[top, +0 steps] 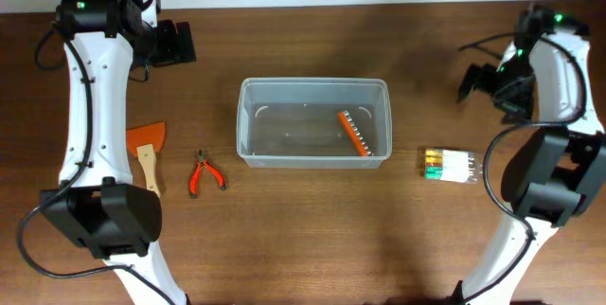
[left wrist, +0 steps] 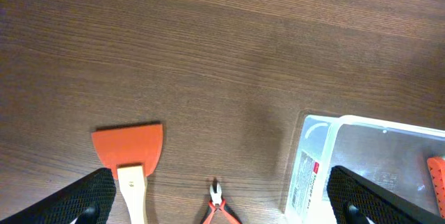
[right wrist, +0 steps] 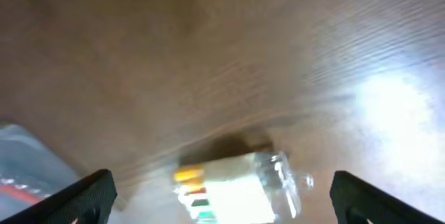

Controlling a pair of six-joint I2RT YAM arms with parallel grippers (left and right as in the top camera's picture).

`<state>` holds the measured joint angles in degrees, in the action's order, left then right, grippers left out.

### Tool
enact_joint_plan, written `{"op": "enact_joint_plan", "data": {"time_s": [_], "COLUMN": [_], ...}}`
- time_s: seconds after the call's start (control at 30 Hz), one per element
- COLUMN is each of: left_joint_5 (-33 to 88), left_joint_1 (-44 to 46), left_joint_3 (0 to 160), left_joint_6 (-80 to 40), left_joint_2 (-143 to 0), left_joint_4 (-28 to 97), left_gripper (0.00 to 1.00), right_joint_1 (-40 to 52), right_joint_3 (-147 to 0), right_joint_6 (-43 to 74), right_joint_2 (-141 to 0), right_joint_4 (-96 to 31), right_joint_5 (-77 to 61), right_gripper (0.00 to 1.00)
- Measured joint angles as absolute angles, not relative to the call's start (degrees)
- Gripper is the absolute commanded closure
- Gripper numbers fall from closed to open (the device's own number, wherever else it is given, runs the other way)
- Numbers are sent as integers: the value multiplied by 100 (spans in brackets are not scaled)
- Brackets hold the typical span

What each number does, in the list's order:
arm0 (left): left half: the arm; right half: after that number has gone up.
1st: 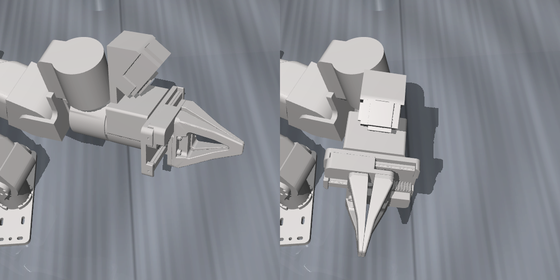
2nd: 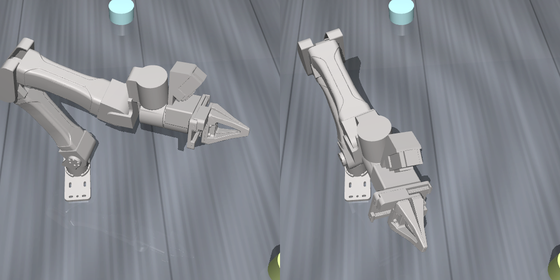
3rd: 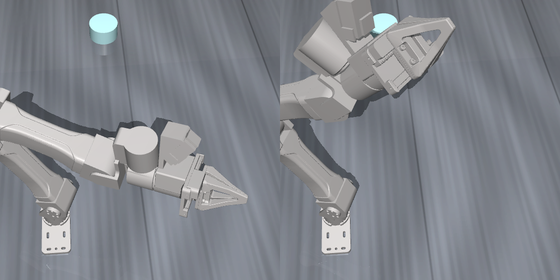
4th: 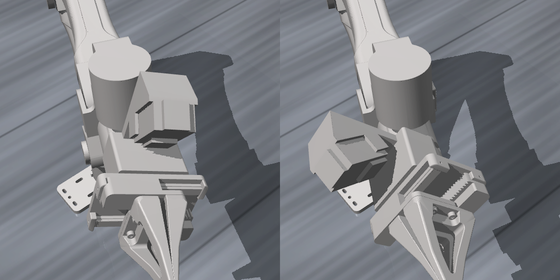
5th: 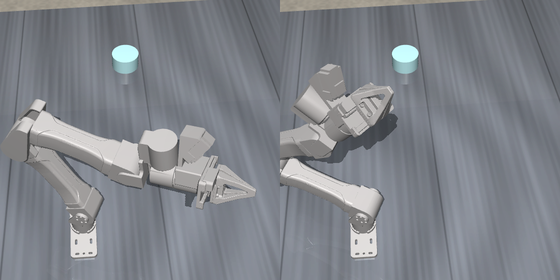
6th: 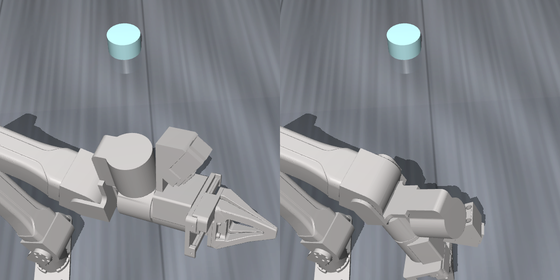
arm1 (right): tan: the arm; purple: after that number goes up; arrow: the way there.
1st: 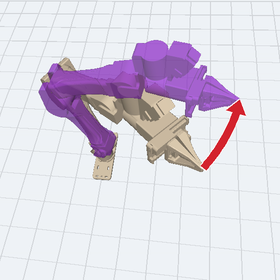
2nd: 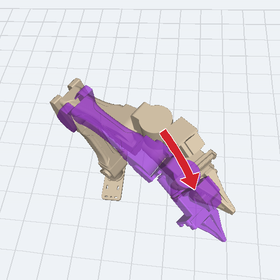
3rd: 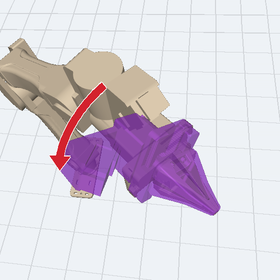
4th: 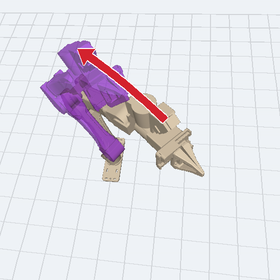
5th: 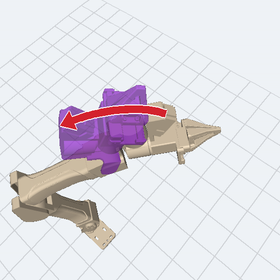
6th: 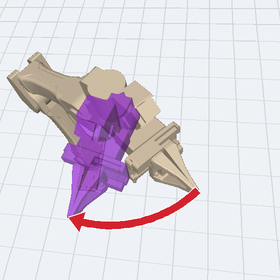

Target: Pack container

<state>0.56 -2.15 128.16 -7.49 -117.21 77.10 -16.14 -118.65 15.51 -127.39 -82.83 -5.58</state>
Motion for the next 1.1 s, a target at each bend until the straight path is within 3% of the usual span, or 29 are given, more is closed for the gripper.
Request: {"op": "enact_joint_plan", "data": {"time_s": [0.2,0.47,0.87,1.1], "left_joint_5": [56,58,56,56], "left_joint_1": [-217,-217,-215,-215], "left_joint_3": [12816,12816,12816,12816], "left_joint_6": [-749,-749,-749,-749], "left_joint_2": [-11721,-11721,-11721,-11721], "left_joint_4": [7712,7710,7710,7710], "left_gripper": [1,1,1,1], "right_joint_1": [-1776,-2209,-1710,-1575], "right_joint_3": [-12525,-12536,-12525,-11397], "right_joint_6": [2934,3734,4810,5537], "right_joint_2": [-12724,-12722,-11861,-11104], "right_joint_4": [-8899,-9413,-9708,-9369], "right_joint_5": [-751,-963,-14,204], "right_gripper": [1,1,1,1]}}
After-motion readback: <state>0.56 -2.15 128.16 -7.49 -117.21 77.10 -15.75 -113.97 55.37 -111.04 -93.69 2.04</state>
